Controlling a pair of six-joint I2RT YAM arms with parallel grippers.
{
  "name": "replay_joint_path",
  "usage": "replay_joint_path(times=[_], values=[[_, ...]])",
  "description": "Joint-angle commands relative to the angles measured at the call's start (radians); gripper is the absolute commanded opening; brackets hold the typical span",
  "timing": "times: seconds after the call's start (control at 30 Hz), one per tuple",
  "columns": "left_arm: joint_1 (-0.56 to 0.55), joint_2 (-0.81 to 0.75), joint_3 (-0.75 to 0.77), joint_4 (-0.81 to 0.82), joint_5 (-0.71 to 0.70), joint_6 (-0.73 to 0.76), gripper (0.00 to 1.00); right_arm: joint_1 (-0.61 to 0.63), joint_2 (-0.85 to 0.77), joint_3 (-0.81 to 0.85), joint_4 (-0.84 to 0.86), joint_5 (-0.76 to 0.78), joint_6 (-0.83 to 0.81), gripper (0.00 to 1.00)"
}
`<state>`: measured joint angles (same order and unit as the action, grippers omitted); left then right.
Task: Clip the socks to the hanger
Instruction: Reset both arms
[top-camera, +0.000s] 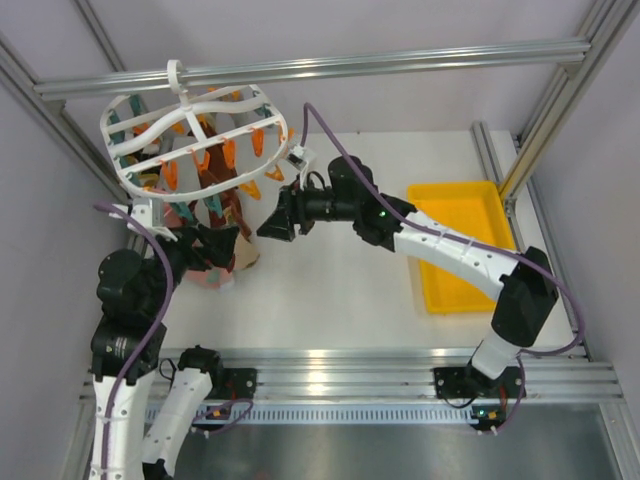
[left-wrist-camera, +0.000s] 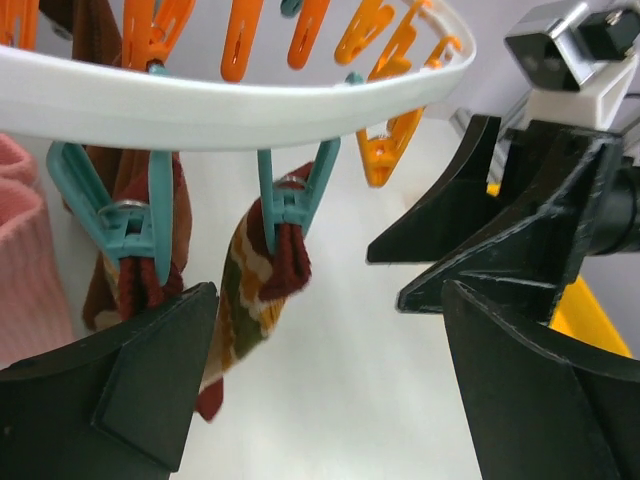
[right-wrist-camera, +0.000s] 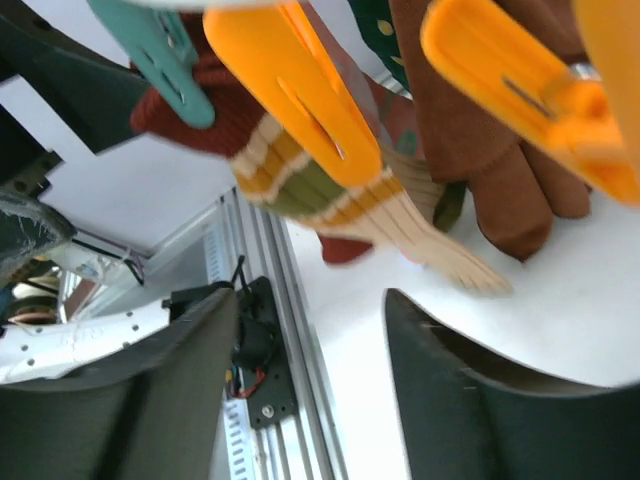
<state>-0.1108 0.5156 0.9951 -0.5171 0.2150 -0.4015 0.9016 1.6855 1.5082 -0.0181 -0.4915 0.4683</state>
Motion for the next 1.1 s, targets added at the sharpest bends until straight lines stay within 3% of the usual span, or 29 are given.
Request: replay_joint_path(times=[0.0,0.2,0.33,0.5,0.67,0.83,1.07], values=[[0.000,0.030,0.092,-0.179,0.010,0.163,0.98,-0.033,-0.139,-0.040,0.021,0.024,-0.065,0.63],[0.002,0.135,0.206,-0.398,0.108,0.318,0.98,-0.101,-0.312,-0.186,-0.016,0.057,-0.144,0.90],[0.000,0.193,0.253,-0.475,0.089,0.392,0.98,-0.202,-0.429,-0.282,-0.034,0.065,-0.169,1.00],[0.002,0.251,0.254,-0.506,0.064,0.479,0.98,-0.372,-0.619,-0.404,-0.080,0.085,-0.233,1.00],[0.002,0.293,0.211,-0.456,0.170,0.520,0.98,-0.487,-0.840,-0.522,-0.154,0.114,-0.315,1.00],[0.002,0.299,0.157,-0.396,0.339,0.532,0.98,-0.544,-1.053,-0.653,-0.219,0.137,-0.339,1.00],[0.000,0.278,0.135,-0.357,0.327,0.527,0.98,-0.593,-1.144,-0.714,-0.278,0.157,-0.372,1.00]])
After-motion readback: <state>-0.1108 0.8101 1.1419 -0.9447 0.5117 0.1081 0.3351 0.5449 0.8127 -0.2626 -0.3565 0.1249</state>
